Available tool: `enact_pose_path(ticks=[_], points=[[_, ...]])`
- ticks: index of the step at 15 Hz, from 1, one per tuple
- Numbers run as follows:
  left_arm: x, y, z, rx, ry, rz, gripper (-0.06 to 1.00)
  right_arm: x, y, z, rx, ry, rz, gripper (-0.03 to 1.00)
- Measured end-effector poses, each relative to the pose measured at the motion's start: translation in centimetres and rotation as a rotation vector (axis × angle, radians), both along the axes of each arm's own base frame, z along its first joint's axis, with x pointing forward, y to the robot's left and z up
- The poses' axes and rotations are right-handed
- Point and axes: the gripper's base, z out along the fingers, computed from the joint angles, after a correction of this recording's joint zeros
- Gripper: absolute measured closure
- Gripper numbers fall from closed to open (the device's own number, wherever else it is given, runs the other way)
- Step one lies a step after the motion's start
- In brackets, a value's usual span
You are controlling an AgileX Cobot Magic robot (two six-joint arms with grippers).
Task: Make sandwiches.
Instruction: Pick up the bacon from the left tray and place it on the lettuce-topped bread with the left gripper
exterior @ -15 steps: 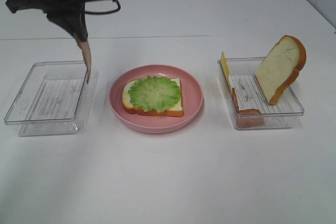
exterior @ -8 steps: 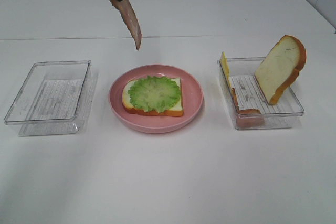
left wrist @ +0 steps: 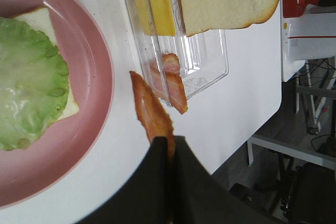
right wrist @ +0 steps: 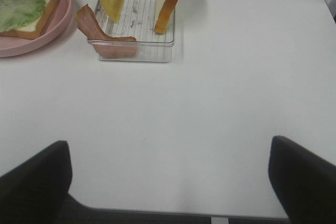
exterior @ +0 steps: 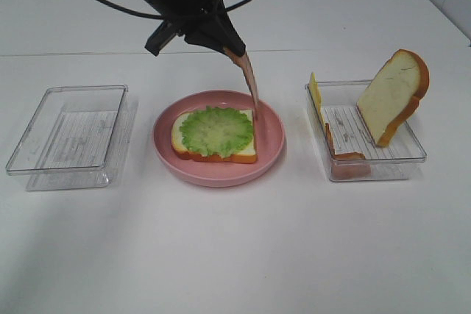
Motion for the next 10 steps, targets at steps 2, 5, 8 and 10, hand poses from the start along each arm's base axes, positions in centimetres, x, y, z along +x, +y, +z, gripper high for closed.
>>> enact_pose_path(ticks=[2, 5, 8, 10], points=[[0.6, -0.5, -2.1, -0.037, 0.027, -0.003, 0.94, 0.0, 0.0, 0.0, 0.000, 0.000, 0.000, -0.01], [0.9, -1.6, -3.7, -0.095, 0.036, -0.013, 0.94, 0.0, 0.0, 0.0, 0.000, 0.000, 0.000, -0.01], [1.1, -2.1, -4.3, -0.100, 0.022, -0.006, 0.94, 0.0, 0.0, 0.0, 0.000, 0.000, 0.000, -0.01], [1.2, -2.1, -4.9, -0.094, 0.019, -0.010, 0.94, 0.0, 0.0, 0.0, 0.000, 0.000, 0.000, -0.01]])
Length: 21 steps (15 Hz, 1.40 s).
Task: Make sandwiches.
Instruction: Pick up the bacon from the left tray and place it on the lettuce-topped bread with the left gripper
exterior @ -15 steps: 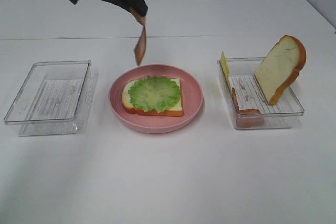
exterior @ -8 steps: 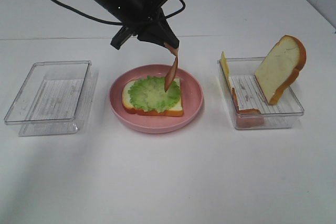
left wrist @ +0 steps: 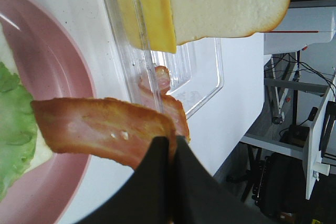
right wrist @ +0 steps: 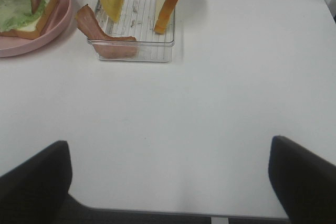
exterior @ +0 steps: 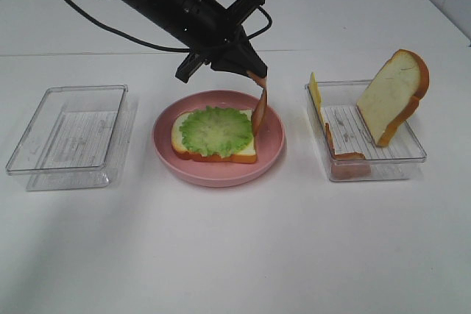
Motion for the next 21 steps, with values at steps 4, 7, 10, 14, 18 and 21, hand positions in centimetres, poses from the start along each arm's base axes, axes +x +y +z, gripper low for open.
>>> enact_pose_path(ticks=[4, 7, 10, 14, 18, 21], points=[[0.3, -0.1, -1.9, 0.018, 0.006, -0.007, 0.94, 0.0, 0.0, 0.0, 0.000, 0.000, 0.000, -0.01], [0.3, 0.1, -2.4, 0.051, -0.004, -0.020, 0.94, 0.0, 0.0, 0.0, 0.000, 0.000, 0.000, -0.01], [0.7, 1.5, -2.6, 0.086, 0.003, -0.023, 0.94, 0.0, 0.0, 0.0, 0.000, 0.000, 0.000, -0.01], [1.5, 3.8, -2.7, 0.094, 0.034, -0.010, 0.94, 0.0, 0.0, 0.0, 0.000, 0.000, 0.000, -0.01], [1.4, 4.2, -3.0, 0.140, 0.026, -0.030, 0.94, 0.0, 0.0, 0.0, 0.000, 0.000, 0.000, -0.01], [1.2, 4.8, -3.6, 0.237, 0.037, -0.041, 0.89, 0.0, 0.0, 0.0, 0.000, 0.000, 0.000, -0.01]])
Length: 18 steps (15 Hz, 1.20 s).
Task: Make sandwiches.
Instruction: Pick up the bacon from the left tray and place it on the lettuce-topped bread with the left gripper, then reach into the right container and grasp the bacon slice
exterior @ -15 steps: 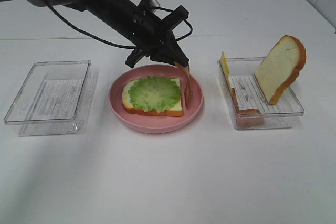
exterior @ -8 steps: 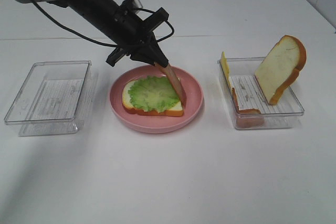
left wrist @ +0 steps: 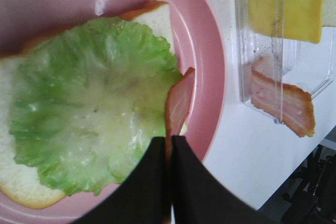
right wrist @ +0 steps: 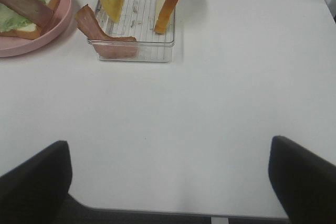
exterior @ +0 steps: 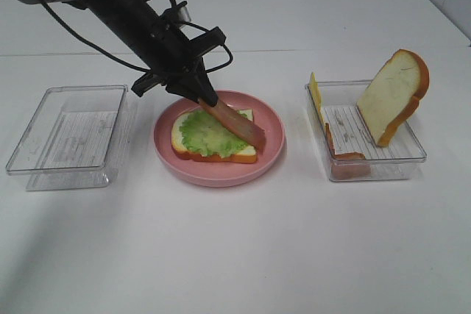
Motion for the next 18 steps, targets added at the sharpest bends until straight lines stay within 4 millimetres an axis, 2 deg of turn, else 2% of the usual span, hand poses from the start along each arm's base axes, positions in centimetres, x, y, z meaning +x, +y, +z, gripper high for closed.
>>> enact_pose_path(ticks=[1, 3, 4, 5, 6, 8, 11, 12, 14, 16, 18], points=[[-0.1, 0.1, -0.1, 0.015, 0.002, -0.009, 0.81, 0.0, 0.0, 0.0, 0.000, 0.000, 0.000, -0.01], [-0.1, 0.3, -0.2, 0.035, -0.004, -0.018, 0.57, 0.0, 0.0, 0.0, 0.000, 0.000, 0.000, -0.01], [-0.1, 0.3, -0.2, 0.042, -0.006, -0.020, 0.50, 0.0, 0.0, 0.0, 0.000, 0.000, 0.000, -0.01], [-0.1, 0.4, -0.3, 0.051, -0.008, -0.024, 0.34, 0.0, 0.0, 0.0, 0.000, 0.000, 0.000, -0.01], [-0.1, 0.5, -0.2, 0.062, -0.007, -0.031, 0.27, 0.0, 0.0, 0.0, 0.000, 0.000, 0.000, -0.01], [0.0, 0.9, 0.4, 0.124, -0.024, -0.068, 0.24, 0.0, 0.0, 0.0, 0.000, 0.000, 0.000, -0.01], [1.4, 1.7, 3.1, 0.248, -0.157, -0.057, 0.23, 0.0, 0.0, 0.0, 0.000, 0.000, 0.000, -0.01], [1.9, 2.2, 5.4, 0.286, -0.229, -0.029, 0.23, 0.0, 0.0, 0.0, 0.000, 0.000, 0.000, -0.01], [1.7, 2.8, 7.8, 0.333, -0.298, -0.018, 0.23, 0.0, 0.0, 0.0, 0.000, 0.000, 0.000, -0.01], [1.2, 4.2, 11.0, 0.438, -0.393, 0.006, 0.22, 0.0, 0.0, 0.0, 0.000, 0.000, 0.000, -0.01], [-0.4, 5.5, 16.2, 0.488, -0.503, 0.072, 0.22, 0.0, 0.0, 0.0, 0.000, 0.000, 0.000, -0.01]])
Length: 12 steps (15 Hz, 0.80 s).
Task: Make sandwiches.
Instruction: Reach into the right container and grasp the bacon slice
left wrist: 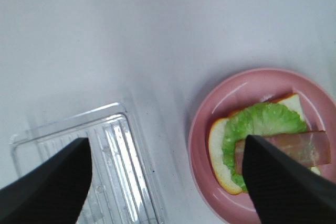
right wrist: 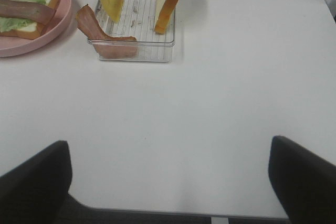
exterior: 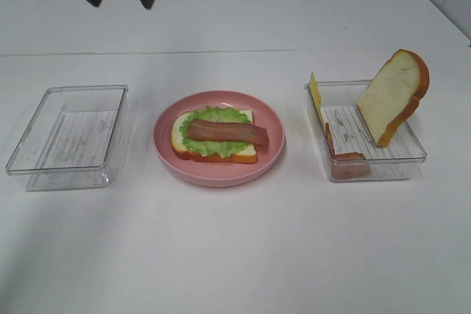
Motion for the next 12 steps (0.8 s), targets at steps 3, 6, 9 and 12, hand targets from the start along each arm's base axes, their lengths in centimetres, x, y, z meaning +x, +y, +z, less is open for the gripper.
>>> enact_pose_path(ticks=[3, 6, 9, 12], points=[[-4.9, 1.7, 9.5, -0.053, -0.205, 0.004, 0.22, 0.0, 0.0, 0.0, 0.000, 0.000, 0.000, -0.01], [-13.8, 4.5, 19.6, -0.139, -0.462, 0.004, 0.01, 0.0, 0.0, 0.0, 0.000, 0.000, 0.000, -0.01], [-22.3, 7.1, 25.6, -0.211, -0.661, 0.002, -0.04, 0.0, 0.0, 0.0, 0.000, 0.000, 0.000, -0.01], [-35.8, 11.2, 29.7, -0.215, -0.943, -0.090, -0.04, 0.0, 0.0, 0.0, 0.000, 0.000, 0.000, -0.01]])
